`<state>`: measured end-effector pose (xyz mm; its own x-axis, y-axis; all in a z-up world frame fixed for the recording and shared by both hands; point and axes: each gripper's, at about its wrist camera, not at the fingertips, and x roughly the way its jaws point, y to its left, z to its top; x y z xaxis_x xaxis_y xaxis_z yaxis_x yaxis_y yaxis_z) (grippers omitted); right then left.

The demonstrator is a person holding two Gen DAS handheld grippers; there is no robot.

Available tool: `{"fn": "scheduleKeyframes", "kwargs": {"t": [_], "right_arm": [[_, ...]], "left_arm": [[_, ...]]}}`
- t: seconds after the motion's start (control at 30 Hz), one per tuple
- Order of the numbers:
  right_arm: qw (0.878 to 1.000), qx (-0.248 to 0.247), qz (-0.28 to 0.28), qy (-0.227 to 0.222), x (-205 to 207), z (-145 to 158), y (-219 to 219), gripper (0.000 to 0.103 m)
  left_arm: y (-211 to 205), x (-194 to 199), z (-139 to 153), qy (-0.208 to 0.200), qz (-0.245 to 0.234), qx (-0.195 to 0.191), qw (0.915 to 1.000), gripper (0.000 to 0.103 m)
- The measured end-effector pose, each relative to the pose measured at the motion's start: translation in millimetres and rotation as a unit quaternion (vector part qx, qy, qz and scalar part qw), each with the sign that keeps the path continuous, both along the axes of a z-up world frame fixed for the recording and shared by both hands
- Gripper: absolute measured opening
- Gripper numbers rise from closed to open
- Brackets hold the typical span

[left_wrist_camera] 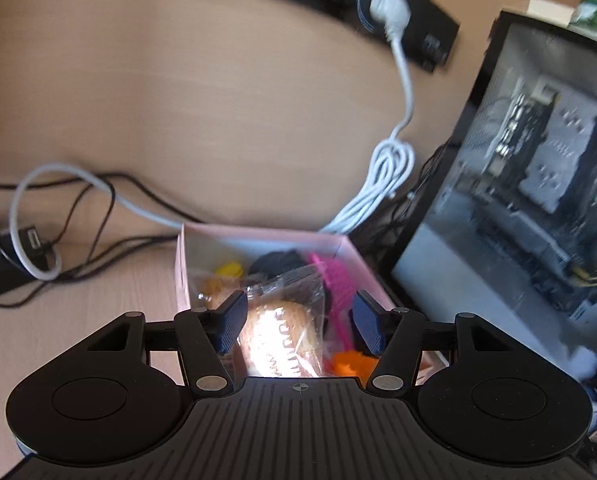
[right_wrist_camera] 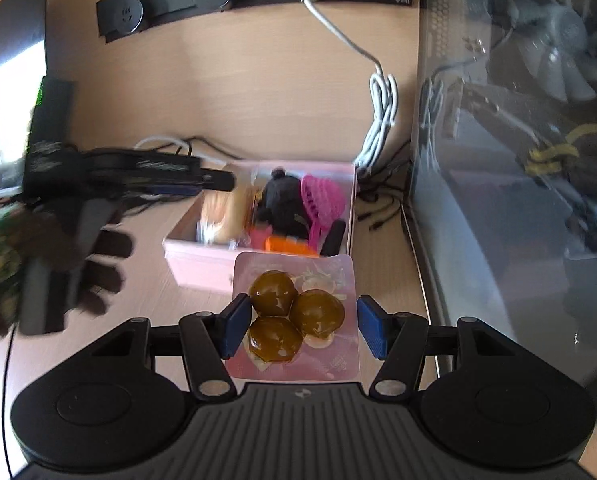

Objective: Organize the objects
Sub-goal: 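Release the bread bag in the box with the left gripper while the right lowers the candy pack in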

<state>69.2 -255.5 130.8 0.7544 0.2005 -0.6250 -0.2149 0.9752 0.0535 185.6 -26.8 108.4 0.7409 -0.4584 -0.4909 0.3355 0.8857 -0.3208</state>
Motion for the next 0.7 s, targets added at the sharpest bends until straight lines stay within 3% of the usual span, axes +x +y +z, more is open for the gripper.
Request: {"fn": "scheduleKeyframes", "kwargs": {"t": [0.23, 0.27, 0.3, 0.37, 0.47, 0.63, 0.7], "right_arm": [[0.998, 0.023, -0.018, -0.062, 64.8, 28.4, 11.1, 0.058], [0.997, 0.026, -0.025, -0.066, 78.4, 28.5, 14.3, 0.061], [0.997, 0.031, -0.031, -0.065, 90.9, 26.2, 16.2, 0.072], [0.997, 0.041, -0.036, -0.046, 108.5, 18.2, 16.8, 0.073], [0.998, 0.043, -0.023, -0.034, 93.8, 5.2, 15.6, 0.073], [1.000, -0.024, -0.016, -0.007, 54.0, -33.5, 19.2, 0.071], [0.998, -0.055, -0.019, 0.002, 51.8, -47.2, 21.9, 0.058]], "left_arm": [[15.6, -19.6, -4.5, 0.020, 0.033, -0.004, 0.9992, 0.063], [17.7, -21.9, -8.0, 0.030, 0.042, 0.001, 0.9987, 0.063], [21.1, -24.5, -11.1, 0.039, 0.052, 0.004, 0.9979, 0.063], [28.6, -29.0, -15.4, 0.054, 0.072, 0.004, 0.9959, 0.063], [40.6, -30.5, -17.9, 0.067, 0.095, -0.001, 0.9932, 0.063], [42.1, -12.6, -21.1, 0.084, 0.110, -0.003, 0.9904, 0.063], [38.1, -4.1, -26.0, 0.092, 0.114, 0.014, 0.9892, 0.063]]}}
